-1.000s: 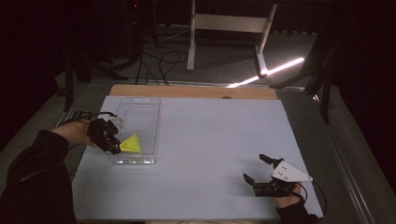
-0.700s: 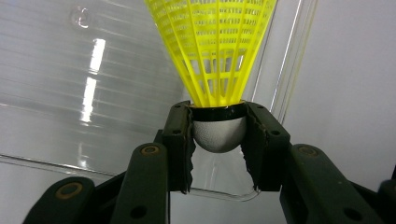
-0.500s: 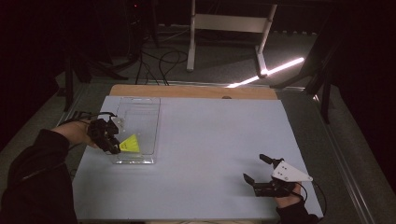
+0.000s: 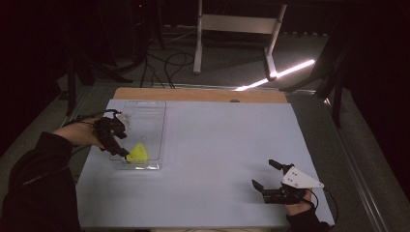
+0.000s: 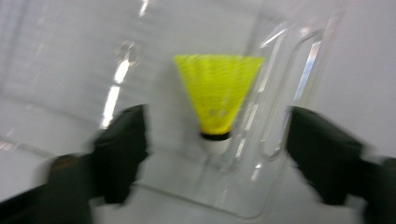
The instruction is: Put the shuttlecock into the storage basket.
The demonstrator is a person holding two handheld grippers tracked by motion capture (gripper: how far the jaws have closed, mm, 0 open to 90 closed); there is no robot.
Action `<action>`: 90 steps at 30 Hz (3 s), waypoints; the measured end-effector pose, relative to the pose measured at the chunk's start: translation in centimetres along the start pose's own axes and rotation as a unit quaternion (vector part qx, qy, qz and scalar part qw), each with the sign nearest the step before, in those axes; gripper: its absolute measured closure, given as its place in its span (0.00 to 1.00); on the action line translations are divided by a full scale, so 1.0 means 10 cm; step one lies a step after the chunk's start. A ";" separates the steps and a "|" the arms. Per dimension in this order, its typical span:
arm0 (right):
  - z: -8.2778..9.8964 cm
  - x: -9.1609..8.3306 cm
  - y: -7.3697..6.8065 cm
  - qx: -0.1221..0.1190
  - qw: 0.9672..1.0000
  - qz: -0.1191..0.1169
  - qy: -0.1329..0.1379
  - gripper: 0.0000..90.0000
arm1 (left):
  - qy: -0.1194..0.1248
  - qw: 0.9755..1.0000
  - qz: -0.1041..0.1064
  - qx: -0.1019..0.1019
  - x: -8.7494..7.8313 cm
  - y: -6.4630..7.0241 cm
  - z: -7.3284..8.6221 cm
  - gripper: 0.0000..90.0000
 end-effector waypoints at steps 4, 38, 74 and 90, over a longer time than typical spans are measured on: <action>0.00 0.00 0.00 0.000 1.000 0.001 0.001 0.11 | 0.005 1.000 0.016 -0.020 -0.02 0.01 -0.09 0.05; 0.00 -0.02 0.00 -0.001 1.000 0.002 0.002 0.11 | 0.063 0.997 0.007 -0.038 -0.04 0.28 -0.81 0.00; -0.01 -0.03 -0.01 -0.004 1.000 0.002 0.001 0.11 | 0.179 0.983 -0.015 -0.032 0.20 1.04 -1.70 0.00; -0.01 -0.02 -0.02 -0.009 1.000 -0.002 -0.003 0.11 | 0.233 0.972 0.027 -0.010 0.44 1.52 -1.59 0.00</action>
Point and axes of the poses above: each handheld gripper's, and its own axes: x roughly forward along the jaws, z roughly out of its underside, y roughly to its right, the point moved 4 cm from there along x, roughly forward along the jaws, and after that the axes turned 6 degrees about -z, right-handed, at the moved point
